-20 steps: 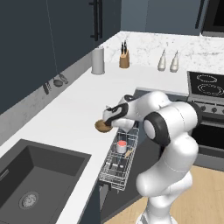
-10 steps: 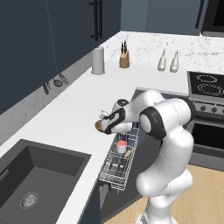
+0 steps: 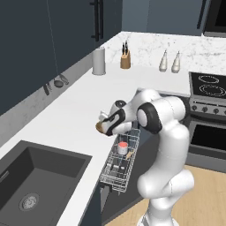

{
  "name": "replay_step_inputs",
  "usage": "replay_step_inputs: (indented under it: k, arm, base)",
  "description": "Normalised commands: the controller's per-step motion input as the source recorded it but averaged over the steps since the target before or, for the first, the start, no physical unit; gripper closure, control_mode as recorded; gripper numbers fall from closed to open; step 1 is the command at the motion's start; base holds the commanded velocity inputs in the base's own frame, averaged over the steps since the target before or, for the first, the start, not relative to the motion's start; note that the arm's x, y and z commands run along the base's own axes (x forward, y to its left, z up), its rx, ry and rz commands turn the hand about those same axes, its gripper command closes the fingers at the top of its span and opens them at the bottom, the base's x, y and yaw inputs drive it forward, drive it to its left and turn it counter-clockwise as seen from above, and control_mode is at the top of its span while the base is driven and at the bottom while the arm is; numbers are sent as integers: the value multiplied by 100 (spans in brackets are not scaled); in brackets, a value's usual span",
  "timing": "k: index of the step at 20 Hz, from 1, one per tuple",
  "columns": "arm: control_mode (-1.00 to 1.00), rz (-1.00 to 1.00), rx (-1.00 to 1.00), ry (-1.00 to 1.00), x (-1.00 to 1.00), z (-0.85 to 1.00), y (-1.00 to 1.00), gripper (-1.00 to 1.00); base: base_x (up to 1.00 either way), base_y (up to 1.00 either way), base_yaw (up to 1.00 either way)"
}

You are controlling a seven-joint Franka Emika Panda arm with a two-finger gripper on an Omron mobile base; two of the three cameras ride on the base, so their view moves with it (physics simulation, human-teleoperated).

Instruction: Pick up the cup and bowl from the counter, place them in the dishwasher, and close the dishwasher door.

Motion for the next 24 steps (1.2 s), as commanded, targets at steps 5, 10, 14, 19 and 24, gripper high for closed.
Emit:
replay_step_inputs:
  k: [5,10,14,19,24]
  arm:
    - [-100,2,-2,3,29,-31,18,100]
    - [-100,0,-3,7,4,-38,4,100]
    - [-100,0,0,0,-56,-11,-46,100]
    - [-100,-2,3,0,-97,0,-90,100]
    - [-100,-4,12,-1,-100,0,-100,100]
  base:
    - [0,0,0]
    - [0,0,0]
    - [0,0,0]
    - [0,0,0]
    - [0,0,0]
